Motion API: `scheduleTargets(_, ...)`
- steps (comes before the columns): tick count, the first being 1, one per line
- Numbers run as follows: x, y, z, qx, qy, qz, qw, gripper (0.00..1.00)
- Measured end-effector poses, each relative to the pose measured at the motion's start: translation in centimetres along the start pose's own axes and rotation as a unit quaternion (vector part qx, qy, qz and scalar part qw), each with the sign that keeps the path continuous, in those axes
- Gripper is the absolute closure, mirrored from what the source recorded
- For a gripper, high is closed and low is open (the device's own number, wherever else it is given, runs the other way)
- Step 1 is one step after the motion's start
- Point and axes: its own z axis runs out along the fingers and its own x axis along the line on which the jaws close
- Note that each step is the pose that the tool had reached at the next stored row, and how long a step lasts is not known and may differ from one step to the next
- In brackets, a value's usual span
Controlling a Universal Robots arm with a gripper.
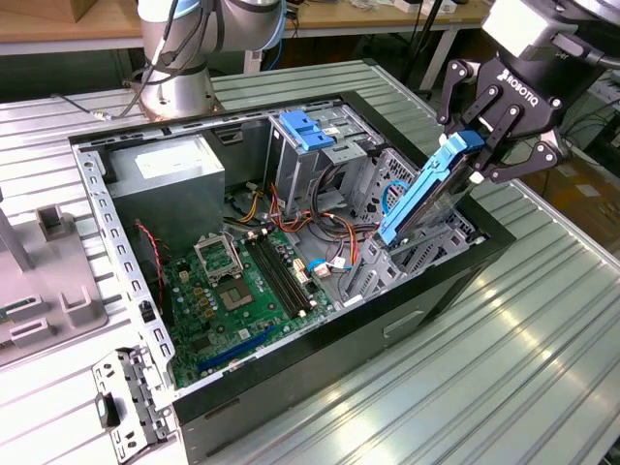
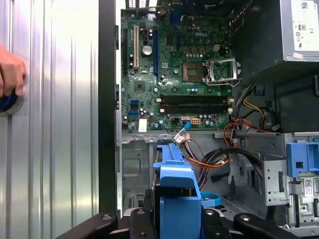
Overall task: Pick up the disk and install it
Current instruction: 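Insert the disk into the insertion slot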
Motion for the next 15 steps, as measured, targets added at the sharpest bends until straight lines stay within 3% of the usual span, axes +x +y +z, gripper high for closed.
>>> scheduleTargets(15,0.2,0.22,1.98,-0.0001,0.0001,-0.001,1.0,0.64)
